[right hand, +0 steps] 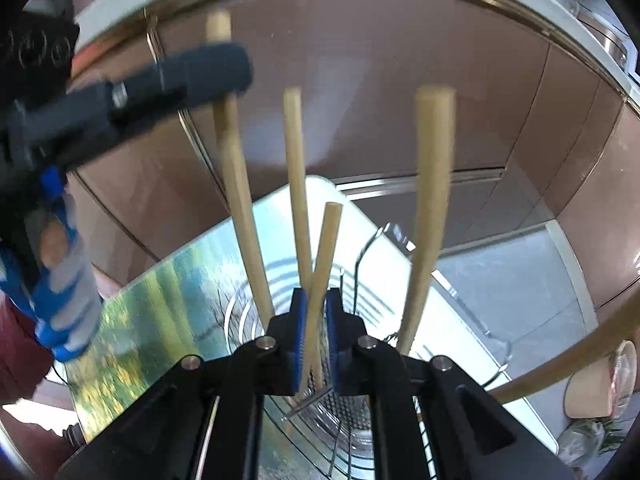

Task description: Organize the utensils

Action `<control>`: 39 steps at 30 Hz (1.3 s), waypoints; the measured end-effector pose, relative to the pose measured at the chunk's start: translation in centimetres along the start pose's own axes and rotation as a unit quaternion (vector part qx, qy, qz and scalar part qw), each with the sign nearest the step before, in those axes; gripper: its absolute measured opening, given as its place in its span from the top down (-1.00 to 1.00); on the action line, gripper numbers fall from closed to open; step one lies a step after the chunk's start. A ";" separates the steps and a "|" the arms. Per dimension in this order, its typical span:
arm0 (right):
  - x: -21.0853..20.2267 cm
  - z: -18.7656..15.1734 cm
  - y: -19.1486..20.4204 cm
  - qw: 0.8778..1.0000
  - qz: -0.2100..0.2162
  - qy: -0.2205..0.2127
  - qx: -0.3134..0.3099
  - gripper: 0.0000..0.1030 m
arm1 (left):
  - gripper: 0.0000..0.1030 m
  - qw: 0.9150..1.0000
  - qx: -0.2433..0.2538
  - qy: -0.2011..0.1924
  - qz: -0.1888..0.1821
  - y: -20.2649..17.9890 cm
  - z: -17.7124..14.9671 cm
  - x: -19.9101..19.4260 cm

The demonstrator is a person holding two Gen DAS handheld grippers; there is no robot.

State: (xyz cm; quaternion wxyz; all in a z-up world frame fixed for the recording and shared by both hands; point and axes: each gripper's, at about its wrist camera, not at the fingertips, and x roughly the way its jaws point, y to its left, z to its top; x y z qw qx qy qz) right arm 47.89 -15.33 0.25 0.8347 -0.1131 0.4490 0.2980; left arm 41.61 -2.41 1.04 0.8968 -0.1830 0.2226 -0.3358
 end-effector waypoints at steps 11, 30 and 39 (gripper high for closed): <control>-2.6 1.5 -0.9 0.997 -0.010 -0.068 0.036 0.84 | 0.86 1.000 -0.008 0.001 0.001 -0.2 1.3 0.4; -6.5 2.3 -1.0 0.984 -0.048 -0.162 0.062 0.85 | 0.86 0.999 0.026 -0.023 0.024 -2.2 2.4 -0.6; -7.5 1.9 -0.8 0.977 -0.064 -0.195 0.060 0.85 | 0.86 0.997 0.055 -0.037 0.040 -3.7 2.6 -1.1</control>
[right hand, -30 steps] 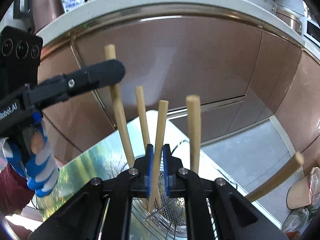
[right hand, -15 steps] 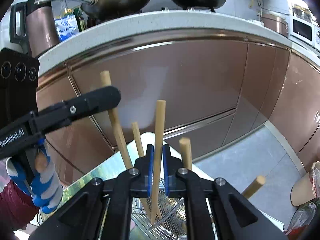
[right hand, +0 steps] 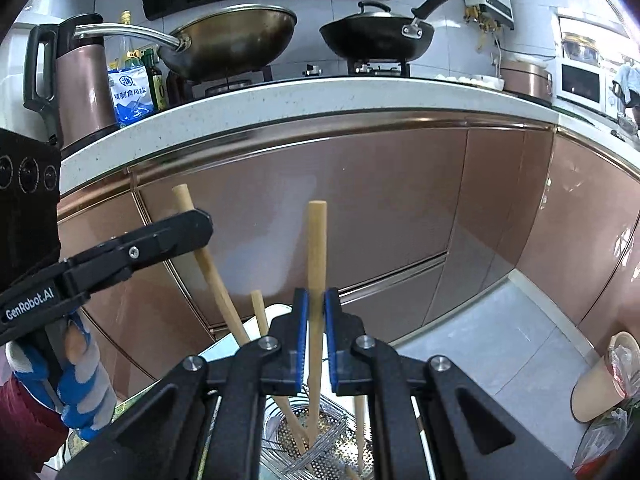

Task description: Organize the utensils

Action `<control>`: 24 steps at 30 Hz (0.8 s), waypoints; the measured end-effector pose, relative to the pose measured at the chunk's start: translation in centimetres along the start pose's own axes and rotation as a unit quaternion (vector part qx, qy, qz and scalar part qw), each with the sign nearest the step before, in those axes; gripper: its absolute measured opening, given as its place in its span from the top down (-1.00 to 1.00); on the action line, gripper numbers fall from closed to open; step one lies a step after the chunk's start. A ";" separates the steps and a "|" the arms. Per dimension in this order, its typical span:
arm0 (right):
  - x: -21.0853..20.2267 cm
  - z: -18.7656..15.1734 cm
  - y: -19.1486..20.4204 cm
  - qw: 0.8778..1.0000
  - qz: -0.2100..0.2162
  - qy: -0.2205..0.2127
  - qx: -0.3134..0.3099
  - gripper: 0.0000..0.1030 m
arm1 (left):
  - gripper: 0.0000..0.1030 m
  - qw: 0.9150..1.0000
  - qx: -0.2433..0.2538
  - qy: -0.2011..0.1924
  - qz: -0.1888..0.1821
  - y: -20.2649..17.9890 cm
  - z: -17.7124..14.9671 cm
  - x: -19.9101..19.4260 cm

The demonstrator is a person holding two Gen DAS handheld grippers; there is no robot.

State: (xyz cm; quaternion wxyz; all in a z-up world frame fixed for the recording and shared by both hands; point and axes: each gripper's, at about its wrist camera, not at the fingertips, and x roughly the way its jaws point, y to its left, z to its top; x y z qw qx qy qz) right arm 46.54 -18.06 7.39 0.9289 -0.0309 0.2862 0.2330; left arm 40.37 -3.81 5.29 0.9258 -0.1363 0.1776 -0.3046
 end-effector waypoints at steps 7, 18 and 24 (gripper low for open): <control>0.0 -1.6 0.0 1.000 -0.002 -0.026 0.006 0.85 | 0.86 0.999 0.036 -0.007 0.037 -1.2 -0.7 0.6; -0.7 -4.1 -0.1 0.999 -0.026 -0.039 0.008 0.84 | 0.86 0.995 0.069 0.027 0.064 -2.0 -3.7 2.5; -1.5 -4.5 0.2 0.999 -0.031 -0.030 -0.001 0.82 | 0.86 0.996 0.052 0.034 0.065 -1.5 -3.7 1.8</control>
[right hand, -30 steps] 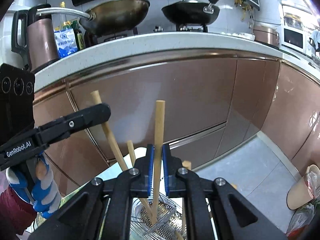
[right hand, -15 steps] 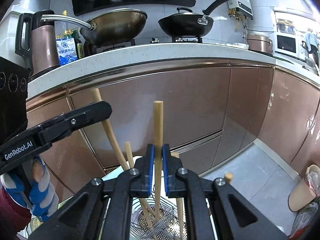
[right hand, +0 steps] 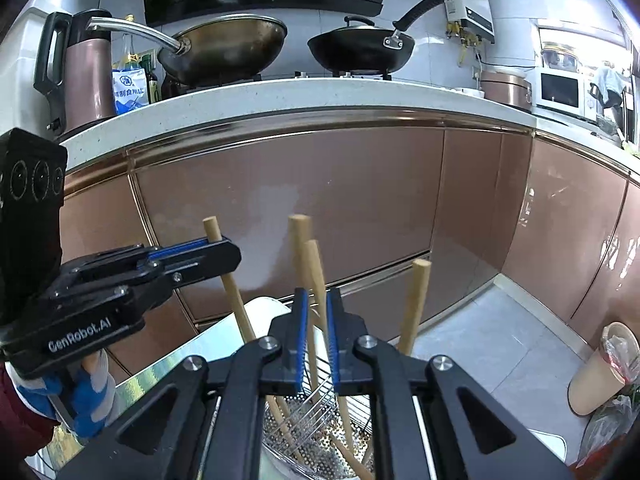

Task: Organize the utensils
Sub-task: 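Open both grippers and release the chopsticks in the holder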

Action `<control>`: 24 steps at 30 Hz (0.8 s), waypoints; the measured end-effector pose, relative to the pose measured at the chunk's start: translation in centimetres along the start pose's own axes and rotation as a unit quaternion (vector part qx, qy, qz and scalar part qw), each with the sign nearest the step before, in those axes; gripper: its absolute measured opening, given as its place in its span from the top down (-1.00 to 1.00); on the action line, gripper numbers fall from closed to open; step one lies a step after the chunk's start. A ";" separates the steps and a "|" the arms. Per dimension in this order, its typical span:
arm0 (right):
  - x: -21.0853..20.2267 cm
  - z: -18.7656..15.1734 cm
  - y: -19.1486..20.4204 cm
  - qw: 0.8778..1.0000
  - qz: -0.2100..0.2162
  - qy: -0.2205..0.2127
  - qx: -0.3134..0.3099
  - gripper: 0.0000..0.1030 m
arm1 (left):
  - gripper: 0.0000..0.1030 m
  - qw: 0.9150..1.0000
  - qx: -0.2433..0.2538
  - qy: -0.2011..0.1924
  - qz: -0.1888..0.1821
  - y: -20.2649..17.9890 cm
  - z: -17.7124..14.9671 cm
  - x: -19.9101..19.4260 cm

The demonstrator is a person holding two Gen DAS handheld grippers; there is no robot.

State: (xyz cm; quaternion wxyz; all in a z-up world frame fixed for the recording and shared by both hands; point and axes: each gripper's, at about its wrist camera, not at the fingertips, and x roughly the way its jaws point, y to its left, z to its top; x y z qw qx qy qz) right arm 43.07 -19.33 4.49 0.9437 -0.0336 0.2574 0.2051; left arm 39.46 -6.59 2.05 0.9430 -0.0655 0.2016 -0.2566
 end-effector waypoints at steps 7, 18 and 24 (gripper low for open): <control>-2.0 -0.4 0.4 1.000 -0.006 0.003 -0.001 0.82 | 0.62 1.000 0.000 -0.001 0.002 -0.2 0.3 -2.1; -11.9 -1.8 2.4 1.000 -0.008 -0.024 -0.002 0.82 | 0.44 1.000 -0.012 0.005 -0.001 -0.5 -0.1 -9.6; -16.7 -4.7 3.1 1.000 -0.016 0.001 0.008 0.74 | 0.38 0.999 -0.003 0.036 0.016 -1.4 -1.7 -13.8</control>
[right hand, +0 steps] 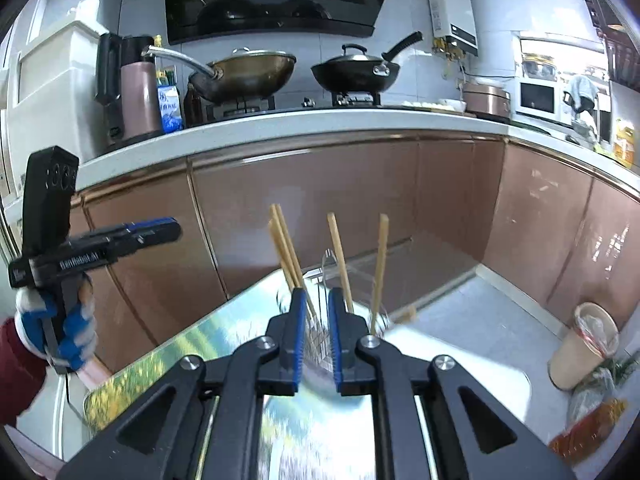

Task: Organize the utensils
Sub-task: 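Open both grippers and release the chopsticks in the holder, then move both open tools toward the spoons on the mat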

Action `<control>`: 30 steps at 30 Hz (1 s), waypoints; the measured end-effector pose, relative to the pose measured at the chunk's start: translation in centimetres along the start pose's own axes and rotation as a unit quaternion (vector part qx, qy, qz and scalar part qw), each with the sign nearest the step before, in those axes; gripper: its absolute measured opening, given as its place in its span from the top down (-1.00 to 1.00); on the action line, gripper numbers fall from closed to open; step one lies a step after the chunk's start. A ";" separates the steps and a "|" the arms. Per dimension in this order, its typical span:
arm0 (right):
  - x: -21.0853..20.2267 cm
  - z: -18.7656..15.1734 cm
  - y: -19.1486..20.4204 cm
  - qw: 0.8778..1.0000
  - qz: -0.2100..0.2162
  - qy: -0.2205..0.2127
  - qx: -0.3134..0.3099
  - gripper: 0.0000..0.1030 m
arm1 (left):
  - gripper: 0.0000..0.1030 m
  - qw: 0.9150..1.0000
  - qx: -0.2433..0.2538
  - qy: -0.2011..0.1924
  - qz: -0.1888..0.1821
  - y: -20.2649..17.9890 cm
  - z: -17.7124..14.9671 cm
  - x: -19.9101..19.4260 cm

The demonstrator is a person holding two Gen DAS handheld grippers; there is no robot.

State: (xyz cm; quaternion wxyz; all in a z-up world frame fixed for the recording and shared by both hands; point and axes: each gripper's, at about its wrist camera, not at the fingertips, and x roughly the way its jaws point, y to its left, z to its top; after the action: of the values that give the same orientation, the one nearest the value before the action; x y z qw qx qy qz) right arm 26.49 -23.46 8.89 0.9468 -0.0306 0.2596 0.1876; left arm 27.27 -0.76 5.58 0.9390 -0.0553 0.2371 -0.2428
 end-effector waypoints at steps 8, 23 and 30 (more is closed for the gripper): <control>-6.0 -5.5 0.8 0.999 -0.012 0.028 0.017 0.65 | 0.27 0.999 -0.006 0.052 0.009 -0.4 -4.8 -4.5; -7.4 -14.3 2.4 0.992 0.002 0.115 0.051 0.48 | 0.23 0.975 -0.027 0.218 0.027 -1.3 -16.0 -1.3; -3.7 -16.7 3.9 0.985 0.025 0.164 0.054 0.48 | 0.23 0.957 -0.037 0.287 0.032 -0.6 -19.3 3.1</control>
State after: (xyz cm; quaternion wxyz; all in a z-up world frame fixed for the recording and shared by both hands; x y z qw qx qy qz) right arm 14.09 -23.66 -3.52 0.8865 -0.0037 0.4221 0.1895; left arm 20.26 -2.61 -12.60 0.8361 -0.0106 0.5072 -0.2089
